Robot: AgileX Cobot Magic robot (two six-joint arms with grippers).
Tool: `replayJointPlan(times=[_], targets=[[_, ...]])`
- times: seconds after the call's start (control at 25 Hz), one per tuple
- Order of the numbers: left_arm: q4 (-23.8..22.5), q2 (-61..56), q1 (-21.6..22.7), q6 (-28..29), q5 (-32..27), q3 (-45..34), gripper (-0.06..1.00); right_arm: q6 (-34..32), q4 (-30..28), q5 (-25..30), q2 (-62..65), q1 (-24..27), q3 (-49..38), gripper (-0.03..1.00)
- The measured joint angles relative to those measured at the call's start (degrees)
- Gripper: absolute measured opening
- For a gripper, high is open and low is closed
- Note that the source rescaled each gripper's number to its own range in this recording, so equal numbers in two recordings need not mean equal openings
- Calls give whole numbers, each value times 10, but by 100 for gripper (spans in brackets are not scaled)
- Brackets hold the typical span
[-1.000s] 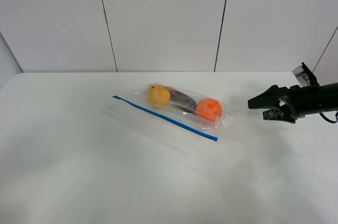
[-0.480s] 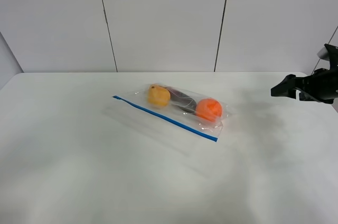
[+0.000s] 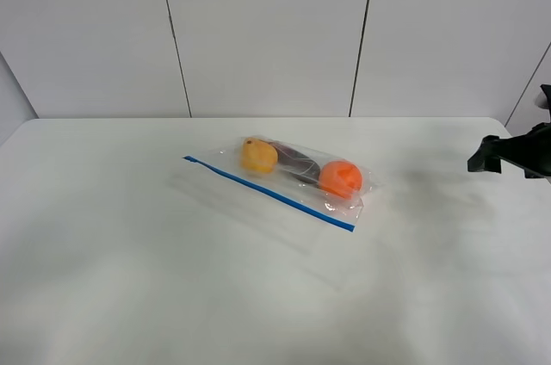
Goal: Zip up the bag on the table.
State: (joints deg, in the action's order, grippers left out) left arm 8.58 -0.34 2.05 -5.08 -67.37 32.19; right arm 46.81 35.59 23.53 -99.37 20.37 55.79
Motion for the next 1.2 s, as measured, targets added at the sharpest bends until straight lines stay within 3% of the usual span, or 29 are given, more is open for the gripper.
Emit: replayJointPlan(times=[0.88, 1.2], targets=[[0, 0, 0, 0, 0, 0, 100, -30, -42, -10, 66, 0, 0, 100], [0, 0, 0, 0, 0, 0, 100, 1, 23, 60, 126, 0, 0, 100]])
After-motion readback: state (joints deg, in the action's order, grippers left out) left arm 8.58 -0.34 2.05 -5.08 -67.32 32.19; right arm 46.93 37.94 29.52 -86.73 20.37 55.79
